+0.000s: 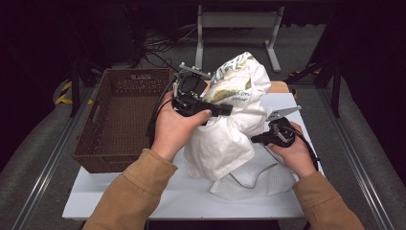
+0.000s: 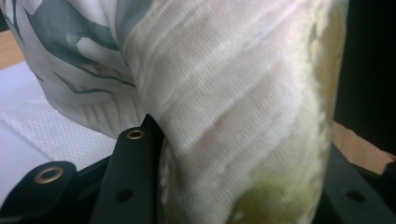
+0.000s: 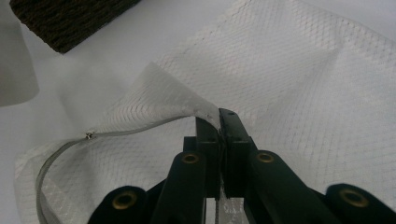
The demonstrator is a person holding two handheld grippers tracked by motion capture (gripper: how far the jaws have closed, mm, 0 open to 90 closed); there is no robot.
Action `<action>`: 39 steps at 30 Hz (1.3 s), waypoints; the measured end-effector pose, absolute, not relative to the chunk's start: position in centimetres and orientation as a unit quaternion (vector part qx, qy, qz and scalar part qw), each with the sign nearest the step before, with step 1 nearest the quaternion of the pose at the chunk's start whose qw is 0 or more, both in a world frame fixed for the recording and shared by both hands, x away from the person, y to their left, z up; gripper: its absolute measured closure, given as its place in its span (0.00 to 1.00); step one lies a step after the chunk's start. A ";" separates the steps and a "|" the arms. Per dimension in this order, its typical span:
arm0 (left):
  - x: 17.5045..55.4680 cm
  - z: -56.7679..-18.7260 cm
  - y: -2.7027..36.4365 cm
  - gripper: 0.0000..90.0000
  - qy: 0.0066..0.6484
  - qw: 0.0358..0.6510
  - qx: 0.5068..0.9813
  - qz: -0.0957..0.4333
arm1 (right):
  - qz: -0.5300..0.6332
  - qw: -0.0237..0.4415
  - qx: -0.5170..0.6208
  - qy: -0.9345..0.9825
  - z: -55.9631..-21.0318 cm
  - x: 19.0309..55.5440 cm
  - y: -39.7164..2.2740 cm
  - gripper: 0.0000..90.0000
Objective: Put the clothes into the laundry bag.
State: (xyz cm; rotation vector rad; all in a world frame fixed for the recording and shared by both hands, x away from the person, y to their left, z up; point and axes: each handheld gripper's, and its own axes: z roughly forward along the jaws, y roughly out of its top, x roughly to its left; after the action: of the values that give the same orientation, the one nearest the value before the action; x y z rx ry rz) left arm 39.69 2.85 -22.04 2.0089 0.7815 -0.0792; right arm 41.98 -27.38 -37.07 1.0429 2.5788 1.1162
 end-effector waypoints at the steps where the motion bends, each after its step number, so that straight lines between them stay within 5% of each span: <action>1: 39.5 -22.2 2.9 0.67 0.319 0.473 0.821 -0.033 | 0.372 0.072 0.347 0.858 -37.0 42.0 -27.4 0.98; 39: 37.1 -26.8 3.8 0.67 0.277 0.475 0.833 -0.060 | 0.384 0.075 0.374 0.841 -35.9 44.2 -26.9 0.98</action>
State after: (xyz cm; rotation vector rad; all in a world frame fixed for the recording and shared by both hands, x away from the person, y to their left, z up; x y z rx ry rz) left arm 37.07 3.79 -26.84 2.0365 0.6784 -0.1471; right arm 44.21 -26.85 -35.88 1.1230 2.5216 1.1528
